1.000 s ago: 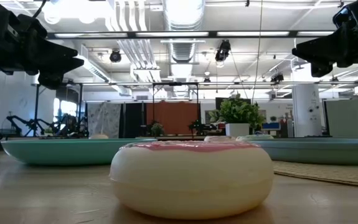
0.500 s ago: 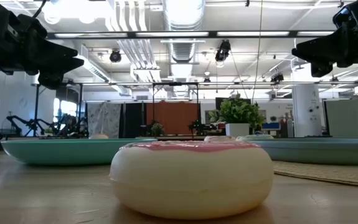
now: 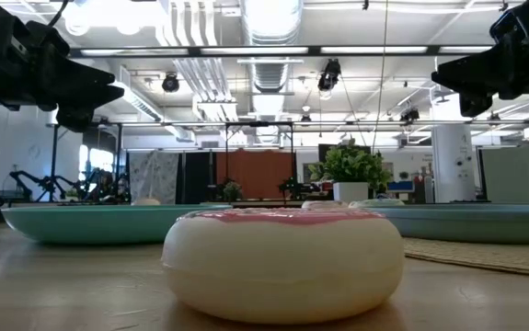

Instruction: Pick & Place donuts

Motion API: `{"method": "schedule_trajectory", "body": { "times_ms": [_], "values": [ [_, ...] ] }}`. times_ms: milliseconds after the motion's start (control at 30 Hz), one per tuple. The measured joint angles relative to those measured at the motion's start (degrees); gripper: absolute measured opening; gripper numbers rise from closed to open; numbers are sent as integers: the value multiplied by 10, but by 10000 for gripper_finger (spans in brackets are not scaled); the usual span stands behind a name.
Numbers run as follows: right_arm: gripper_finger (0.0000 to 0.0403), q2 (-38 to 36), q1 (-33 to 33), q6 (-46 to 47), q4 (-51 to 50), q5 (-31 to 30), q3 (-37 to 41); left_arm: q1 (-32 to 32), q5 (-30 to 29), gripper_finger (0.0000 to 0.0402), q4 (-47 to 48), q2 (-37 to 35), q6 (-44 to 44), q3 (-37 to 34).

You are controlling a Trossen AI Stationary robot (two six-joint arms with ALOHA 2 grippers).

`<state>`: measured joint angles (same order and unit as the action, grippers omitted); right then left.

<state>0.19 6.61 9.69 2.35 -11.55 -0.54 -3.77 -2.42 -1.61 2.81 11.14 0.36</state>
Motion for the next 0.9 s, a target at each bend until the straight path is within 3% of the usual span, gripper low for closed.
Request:
{"method": "schedule_trajectory", "body": {
  "times_ms": [100,267,367,500,700,900],
  "values": [
    [79,0,0,104,5,-11,0,0,0,129,0,0,0,0],
    [75,4,0,402,12,-102,0,0,0,129,0,0,0,0],
    [71,14,0,519,14,-132,0,0,0,129,0,0,0,0],
    [71,18,0,532,15,-142,0,0,0,129,0,0,0,0],
    [68,24,0,624,28,-156,0,0,0,129,1,0,0,0],
    [87,100,0,668,65,-156,0,0,0,129,1,0,0,0]
  ]
}}
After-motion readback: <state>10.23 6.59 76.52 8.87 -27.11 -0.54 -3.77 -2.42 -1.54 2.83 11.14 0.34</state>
